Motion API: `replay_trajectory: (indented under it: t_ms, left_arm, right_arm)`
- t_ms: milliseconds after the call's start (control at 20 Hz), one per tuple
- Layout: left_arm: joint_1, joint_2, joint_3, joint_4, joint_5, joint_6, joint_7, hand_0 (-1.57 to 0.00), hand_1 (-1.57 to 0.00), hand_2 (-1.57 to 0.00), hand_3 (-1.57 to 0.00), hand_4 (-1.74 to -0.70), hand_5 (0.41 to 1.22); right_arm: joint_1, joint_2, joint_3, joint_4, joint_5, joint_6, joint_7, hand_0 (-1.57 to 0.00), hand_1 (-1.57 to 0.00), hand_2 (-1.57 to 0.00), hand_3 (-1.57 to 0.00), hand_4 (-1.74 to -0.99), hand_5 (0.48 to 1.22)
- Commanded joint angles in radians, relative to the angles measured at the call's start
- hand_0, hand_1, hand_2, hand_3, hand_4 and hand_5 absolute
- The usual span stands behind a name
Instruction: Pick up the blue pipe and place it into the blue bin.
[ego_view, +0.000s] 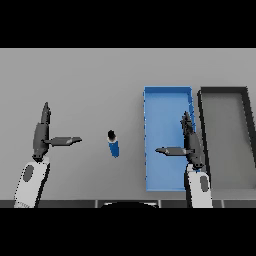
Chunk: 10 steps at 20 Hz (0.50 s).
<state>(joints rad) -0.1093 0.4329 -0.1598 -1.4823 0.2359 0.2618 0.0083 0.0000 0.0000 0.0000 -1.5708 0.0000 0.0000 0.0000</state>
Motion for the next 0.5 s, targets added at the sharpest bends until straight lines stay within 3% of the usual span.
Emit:
replay_trajectory:
  t_ms: [0,250,300,350,450]
  left_arm:
    - [-0.004,-0.002,0.000,0.002,-0.001,0.001,-0.001,0.00,0.00,0.00,0.00,-0.97,0.594]
    - [-0.050,-0.020,-0.005,0.044,-0.010,0.006,0.012,0.00,0.00,0.00,0.00,-0.97,0.594]
    - [-0.053,0.051,-0.042,0.036,-0.012,-0.118,-0.027,0.00,0.00,0.00,0.00,-0.97,0.594]
    - [-0.051,0.098,-0.058,0.044,-0.008,-0.205,-0.063,0.00,0.00,0.00,0.00,-0.97,0.595]
    - [-0.057,0.146,-0.072,0.059,-0.010,-0.286,-0.089,0.00,0.00,0.00,0.00,-0.97,0.596]
  right_arm:
    - [-0.004,-0.002,-0.003,0.003,-0.002,-0.001,0.003,0.00,0.00,0.00,0.00,-1.210,0.594]
    - [-0.034,-0.017,-0.023,0.030,-0.014,0.006,0.008,0.00,0.00,0.00,0.00,-1.210,0.594]
    - [-0.025,-0.091,0.012,0.006,0.061,0.031,-0.041,0.00,0.00,0.00,0.00,-1.210,0.594]
    - [-0.017,-0.123,0.043,-0.003,0.116,0.040,-0.073,0.00,0.00,0.00,0.00,-1.206,0.592]
    - [-0.001,-0.155,0.077,-0.026,0.171,0.050,-0.081,0.00,0.00,0.00,0.00,-1.195,0.588]
